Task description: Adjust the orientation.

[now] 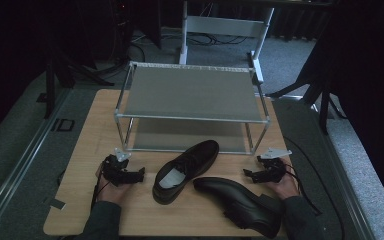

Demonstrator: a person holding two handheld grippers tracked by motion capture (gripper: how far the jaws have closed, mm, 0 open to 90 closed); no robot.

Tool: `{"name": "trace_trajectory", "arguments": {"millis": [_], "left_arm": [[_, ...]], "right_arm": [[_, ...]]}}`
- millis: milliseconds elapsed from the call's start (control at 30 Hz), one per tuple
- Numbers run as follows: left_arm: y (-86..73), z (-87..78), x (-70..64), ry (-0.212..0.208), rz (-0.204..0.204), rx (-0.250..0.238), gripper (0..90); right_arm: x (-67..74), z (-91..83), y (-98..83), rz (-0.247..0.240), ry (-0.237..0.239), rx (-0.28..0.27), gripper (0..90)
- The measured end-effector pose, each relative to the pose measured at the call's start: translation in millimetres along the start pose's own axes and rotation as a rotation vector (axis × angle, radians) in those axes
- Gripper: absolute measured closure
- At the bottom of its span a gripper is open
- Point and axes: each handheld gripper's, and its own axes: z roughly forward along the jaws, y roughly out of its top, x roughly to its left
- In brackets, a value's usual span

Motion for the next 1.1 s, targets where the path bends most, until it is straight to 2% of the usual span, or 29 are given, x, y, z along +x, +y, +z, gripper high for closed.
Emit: {"name": "trace_trajectory", "arguments": {"millis": [67,100,133,167,200,300,400,467,533,633,700,733,800,867,900,967,1100], "left_arm": [[0.4,-2.8,0.4,0.000,-0.003,-0.001,23.0],[0.4,-5.3,1.1,-0.004,0.001,-0.001,23.0],[0.4,-6.6,1.4,-0.005,0.003,-0.001,32.1],[0.4,-7.6,1.4,-0.001,0.006,0.000,37.2],[0.5,-8.6,1.3,-0.001,0.010,-0.001,39.5],[3.6,-17.4,1.3,-0.056,0.005,-0.038,44.4],[11.0,-29.9,-2.0,-0.100,0.021,-0.071,45.9],[17.7,-42.6,-8.7,-0.136,0.055,-0.109,47.3],[22.9,-51.3,-15.9,-0.152,0.094,-0.134,48.6],[33.4,-61.0,-27.3,-0.199,0.140,-0.145,50.9],[33.4,-61.0,-27.3,-0.199,0.140,-0.145,51.2],[44.9,-67.1,-38.4,-0.246,0.185,-0.161,51.4],[49.7,-67.6,-41.8,-0.284,0.199,-0.163,51.2],[51.6,-67.5,-43.8,-0.290,0.208,-0.165,51.2],[54.5,-67.6,-48.1,-0.317,0.222,-0.166,51.2],[56.6,-66.8,-53.0,-0.341,0.239,-0.162,51.2],[60.1,-62.3,-62.8,-0.384,0.294,-0.127,53.2]], "right_arm": [[0.4,-0.2,-0.2,0.003,-0.003,-0.001,13.1],[0.6,-1.0,-0.9,0.002,-0.001,0.001,13.0],[0.7,-1.8,-1.7,0.004,-0.002,0.000,13.2],[0.7,-2.0,-1.9,0.005,-0.004,-0.001,13.4],[0.6,-2.3,-2.1,0.005,-0.006,-0.001,13.7],[0.4,-2.8,-2.5,0.010,-0.006,-0.002,14.2],[0.3,-2.9,-2.6,0.011,-0.007,-0.003,14.3],[0.1,-3.1,-2.8,0.015,-0.012,-0.005,15.3],[0.0,-3.2,-2.8,0.016,-0.013,-0.006,15.3],[0.0,-3.2,-2.8,0.016,-0.013,-0.006,15.3],[0.0,-3.2,-2.8,0.016,-0.013,-0.006,15.3],[-0.1,-3.2,-2.9,0.017,-0.015,-0.006,15.4],[-0.2,-3.3,-3.0,0.019,-0.017,-0.006,15.4],[-0.4,-3.4,-3.0,0.020,-0.018,-0.006,15.4],[-0.4,-3.4,-3.0,0.020,-0.018,-0.006,15.3],[-0.5,-3.4,-3.1,0.021,-0.018,-0.006,15.3],[-0.6,-3.4,-3.1,0.023,-0.020,-0.006,15.3]]}}
